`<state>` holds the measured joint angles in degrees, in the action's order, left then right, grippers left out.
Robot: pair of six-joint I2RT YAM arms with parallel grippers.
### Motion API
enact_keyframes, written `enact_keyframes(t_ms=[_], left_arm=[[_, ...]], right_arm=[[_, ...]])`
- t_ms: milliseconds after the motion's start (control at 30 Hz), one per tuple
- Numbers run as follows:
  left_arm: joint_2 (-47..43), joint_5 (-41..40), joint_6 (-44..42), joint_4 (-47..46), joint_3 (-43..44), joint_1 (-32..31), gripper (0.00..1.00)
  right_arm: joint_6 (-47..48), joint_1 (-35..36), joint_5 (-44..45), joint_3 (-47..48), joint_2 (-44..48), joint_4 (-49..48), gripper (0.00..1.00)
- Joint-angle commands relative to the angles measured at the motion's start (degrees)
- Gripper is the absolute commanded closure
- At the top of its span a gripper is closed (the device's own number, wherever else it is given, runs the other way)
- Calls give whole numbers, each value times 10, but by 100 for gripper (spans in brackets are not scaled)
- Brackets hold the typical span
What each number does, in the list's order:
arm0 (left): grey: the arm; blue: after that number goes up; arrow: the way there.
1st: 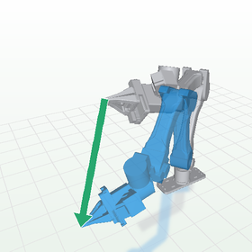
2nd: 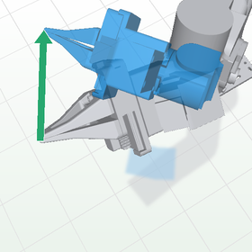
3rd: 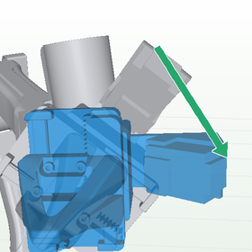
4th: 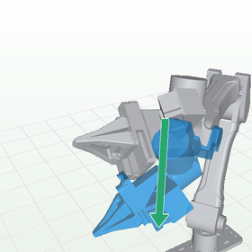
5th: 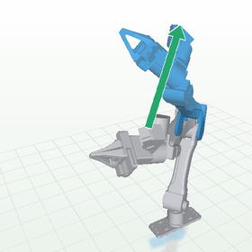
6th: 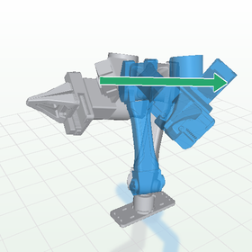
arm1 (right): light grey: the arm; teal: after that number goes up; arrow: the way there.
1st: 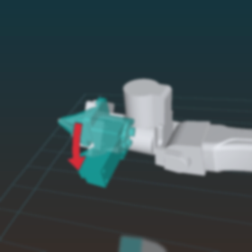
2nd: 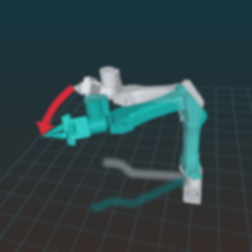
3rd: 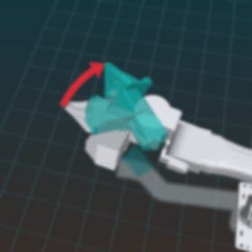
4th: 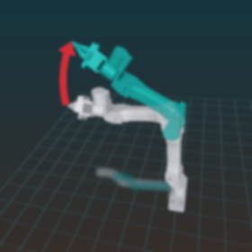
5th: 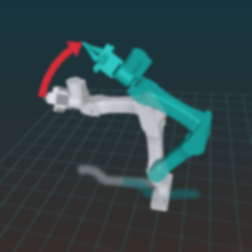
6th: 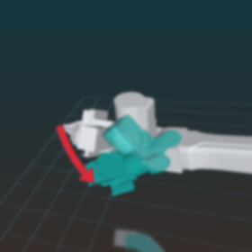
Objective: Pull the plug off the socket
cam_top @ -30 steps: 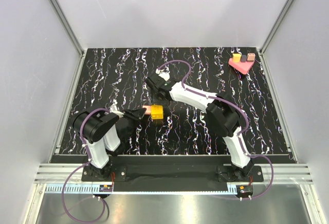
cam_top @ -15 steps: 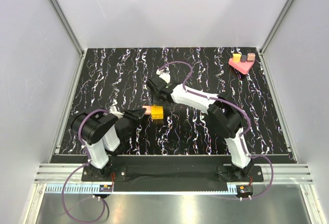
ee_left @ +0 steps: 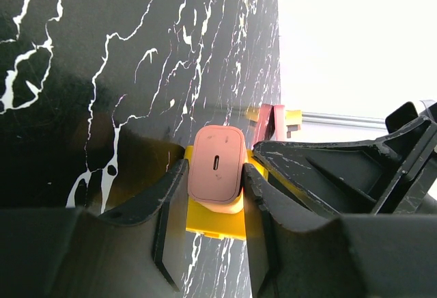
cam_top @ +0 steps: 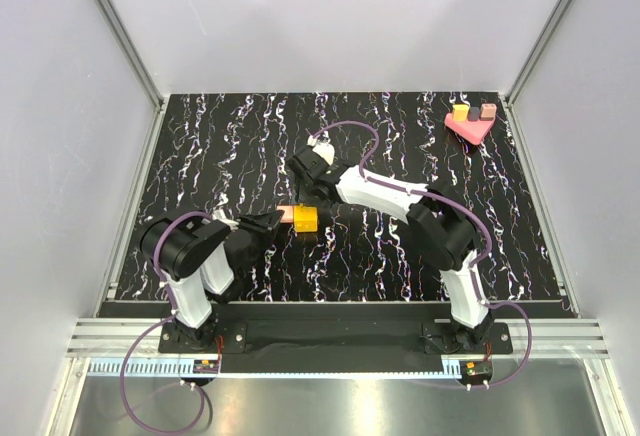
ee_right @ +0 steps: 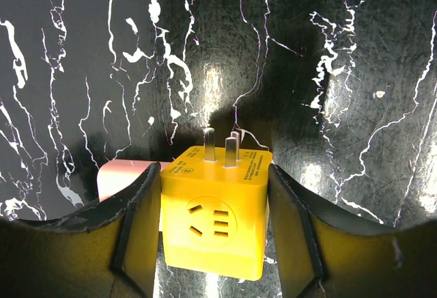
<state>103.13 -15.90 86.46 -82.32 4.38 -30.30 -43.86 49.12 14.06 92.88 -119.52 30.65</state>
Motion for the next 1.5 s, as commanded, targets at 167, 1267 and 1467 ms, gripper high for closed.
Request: enact_keyframes(t_ms=[167,1267,1467], left_arm=[[31,-73,31,-132,-68,9,100],[9,-130,49,-133,-105,10,100],[-15,-140,13,-132,-115,11,100]], right_arm=[[-12,-12,26,-51,8,52,100],[28,36,189,-143,76,-31,100],[40,33,216,-177,109,-51,100]])
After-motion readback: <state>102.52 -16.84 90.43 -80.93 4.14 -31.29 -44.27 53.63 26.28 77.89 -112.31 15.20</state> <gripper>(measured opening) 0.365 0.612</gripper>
